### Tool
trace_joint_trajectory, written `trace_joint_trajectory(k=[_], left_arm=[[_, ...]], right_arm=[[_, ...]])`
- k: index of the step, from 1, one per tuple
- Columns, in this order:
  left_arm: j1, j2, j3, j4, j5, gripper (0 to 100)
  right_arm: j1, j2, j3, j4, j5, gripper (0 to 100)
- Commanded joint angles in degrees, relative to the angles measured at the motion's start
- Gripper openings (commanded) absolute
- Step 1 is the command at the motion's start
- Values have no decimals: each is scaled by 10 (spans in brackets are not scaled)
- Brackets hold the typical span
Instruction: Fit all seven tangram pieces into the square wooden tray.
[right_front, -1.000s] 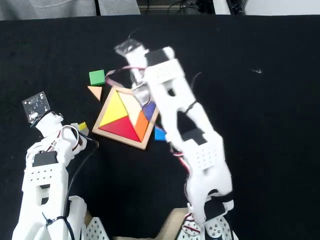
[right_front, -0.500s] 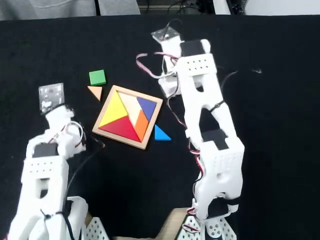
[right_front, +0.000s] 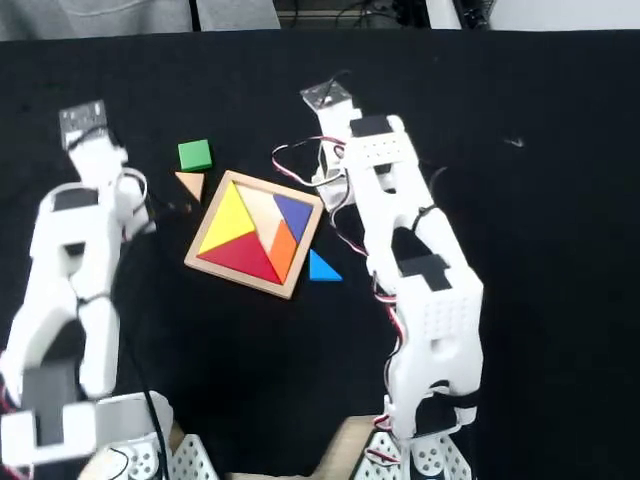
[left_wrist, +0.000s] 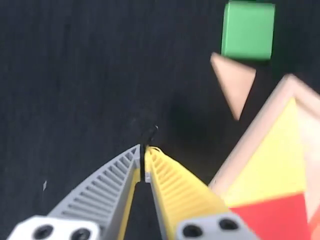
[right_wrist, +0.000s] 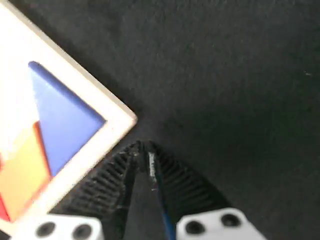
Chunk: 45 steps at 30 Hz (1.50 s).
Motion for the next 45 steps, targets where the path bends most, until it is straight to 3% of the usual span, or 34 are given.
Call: trace_joint_trajectory(k=[1,7,13,19,28,32,36,41,45], left_arm=[[0,114,-167,9,-18,29],[1,284,-296,10,-50,29],[13,355,-375,10,-50,29],[30,386,-435,11,-50,30],[74,454,-513,76,-104,29],[77,506,-595,147,-112,30],[96,531,-706,257,-168,30],[101,538,-833,340,-117,30],[112,550,-880,356,-114,30]], right_arm=[[-51,7,-1,-21,-2,11],[-105,11,-38,-5,-2,11],[-113,4,-46,13,-1,11],[-39,-48,-60,51,-3,11],[39,-51,-9,10,-1,11],[66,-51,29,-50,-1,11],[76,-51,50,-91,-1,11],[76,-51,51,-91,-1,11],[76,-51,51,-92,-1,11]])
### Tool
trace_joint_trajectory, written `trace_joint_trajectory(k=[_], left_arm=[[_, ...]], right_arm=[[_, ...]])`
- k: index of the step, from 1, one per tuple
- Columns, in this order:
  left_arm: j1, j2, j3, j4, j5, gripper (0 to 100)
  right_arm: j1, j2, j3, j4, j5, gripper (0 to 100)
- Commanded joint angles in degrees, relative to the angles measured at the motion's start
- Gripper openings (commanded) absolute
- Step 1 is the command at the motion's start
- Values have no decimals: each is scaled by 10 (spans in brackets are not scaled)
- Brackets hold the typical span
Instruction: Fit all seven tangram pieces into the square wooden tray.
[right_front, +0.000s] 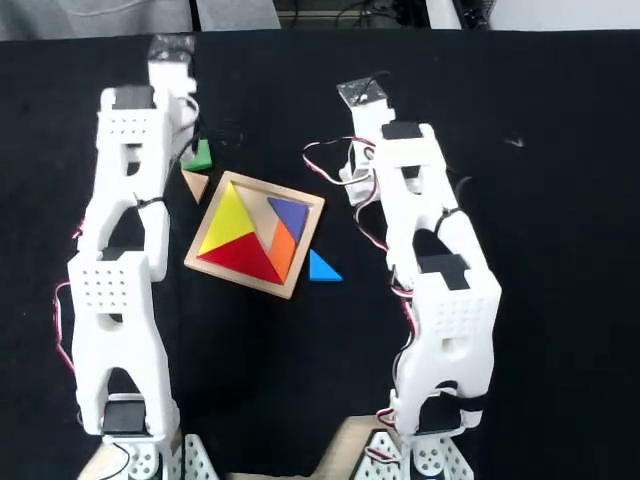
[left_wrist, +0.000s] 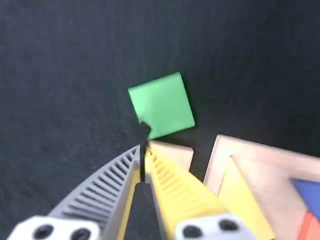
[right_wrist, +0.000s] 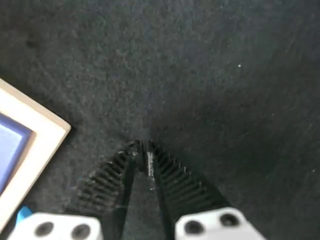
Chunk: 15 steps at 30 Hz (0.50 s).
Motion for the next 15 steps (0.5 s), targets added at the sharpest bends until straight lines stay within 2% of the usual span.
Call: trace_joint_trajectory(k=[1,6,12,15], left_arm=[[26,13,-58,9,6,30],[36,84,-52,-19,6,30],[30,122,-94,-17,4,30],[27,128,-108,0,-37,30]], right_arm=[[7,-36,-2,-10,-1,11],[7,-36,-2,-10,-1,11],[7,-36,-2,-10,-1,11],[7,-36,-2,-10,-1,11]])
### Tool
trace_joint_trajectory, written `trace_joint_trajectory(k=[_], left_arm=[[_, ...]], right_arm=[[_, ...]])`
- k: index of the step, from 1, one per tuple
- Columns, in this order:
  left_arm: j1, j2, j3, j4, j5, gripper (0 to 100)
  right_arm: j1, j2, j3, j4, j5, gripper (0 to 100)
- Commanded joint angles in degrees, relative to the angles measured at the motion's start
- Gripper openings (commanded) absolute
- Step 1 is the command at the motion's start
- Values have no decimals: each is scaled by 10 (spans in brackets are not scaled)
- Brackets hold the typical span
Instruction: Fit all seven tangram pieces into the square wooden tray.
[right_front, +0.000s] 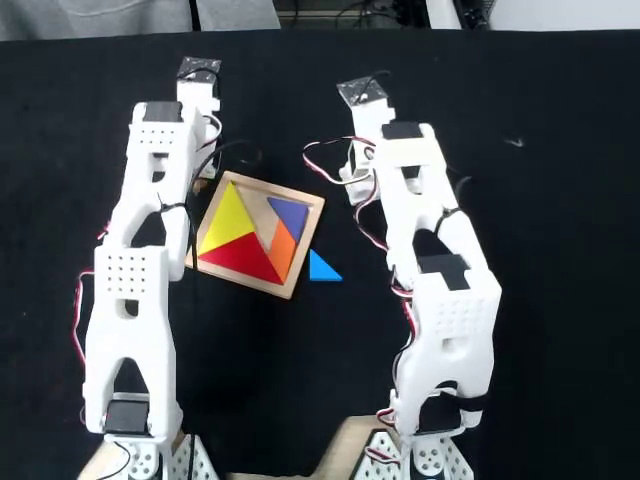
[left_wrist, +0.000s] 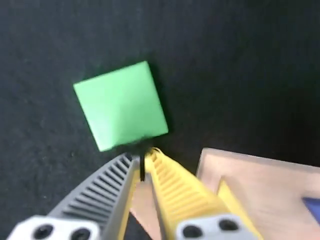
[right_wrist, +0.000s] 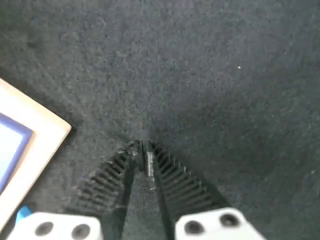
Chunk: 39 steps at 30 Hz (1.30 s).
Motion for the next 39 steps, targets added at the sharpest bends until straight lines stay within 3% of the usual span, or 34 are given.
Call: trace_joint_trajectory(k=[1,7,15,22,26,29,32,35,39], left_arm=[[-3,-4,-44,26,-54,30],[-19,-8,-44,113,-104,30],[-97,-8,-84,220,-147,29],[-177,-20,4,219,-191,29],[-194,-112,86,219,-226,29],[-186,-225,167,218,-302,29],[-158,-353,310,216,-429,30],[-123,-454,478,153,-540,30],[-109,-520,621,-125,-498,30]], right_arm=[[7,-36,-2,-8,-1,11],[7,-36,-3,-7,-1,11],[5,-36,-2,-6,-1,11],[4,-36,-2,-5,-1,11],[7,-37,-2,-5,-1,11],[7,-37,-2,-5,-1,11],[7,-37,-3,-5,-1,11],[7,-37,-3,-5,-1,11],[6,-37,-2,-6,-1,11]])
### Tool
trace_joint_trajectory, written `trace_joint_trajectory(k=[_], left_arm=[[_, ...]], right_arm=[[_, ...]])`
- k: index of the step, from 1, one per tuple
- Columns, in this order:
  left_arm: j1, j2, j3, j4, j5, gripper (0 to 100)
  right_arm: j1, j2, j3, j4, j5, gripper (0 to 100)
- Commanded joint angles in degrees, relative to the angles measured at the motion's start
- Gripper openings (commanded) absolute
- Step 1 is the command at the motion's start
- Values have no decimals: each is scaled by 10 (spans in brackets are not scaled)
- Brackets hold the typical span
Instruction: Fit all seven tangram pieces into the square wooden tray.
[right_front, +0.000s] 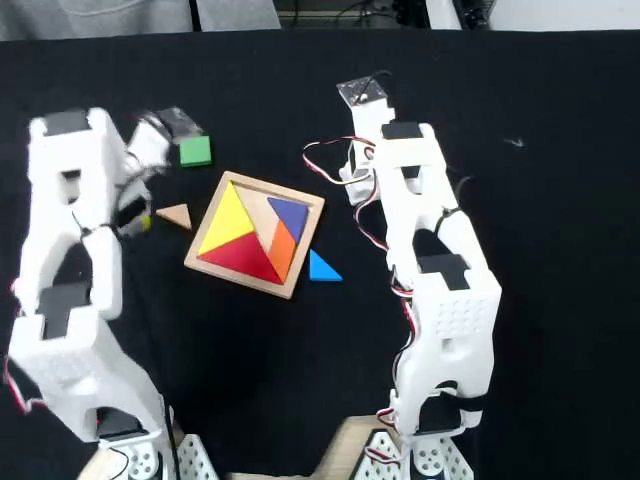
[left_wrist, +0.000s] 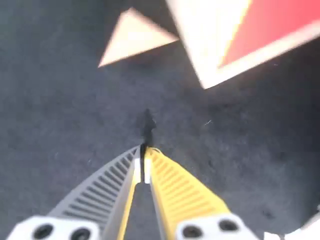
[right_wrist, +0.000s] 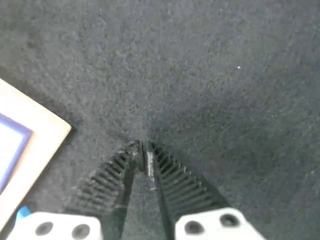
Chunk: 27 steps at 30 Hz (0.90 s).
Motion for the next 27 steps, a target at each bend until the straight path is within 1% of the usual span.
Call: trace_joint_trajectory(k=[1,2,4,7,10,12,16,22,27], left_arm=[[20,-102,165,-311,33,30],[34,-112,189,-360,56,30],[63,-127,235,-426,95,30],[108,-135,266,-476,115,30],[135,-122,266,-498,118,30],[150,-107,264,-496,118,29],[149,-70,248,-494,118,29],[127,-12,182,-402,113,29],[98,43,124,-386,86,29]], right_arm=[[6,-37,-2,-6,-1,11],[6,-37,-2,-6,-1,11],[6,-37,-2,-7,-1,11],[7,-37,-2,-8,0,11],[6,-36,-1,-7,0,11],[6,-36,-1,-6,0,11],[6,-36,-1,-6,0,11],[4,-36,-1,-6,0,11],[4,-36,-1,-6,0,11]])
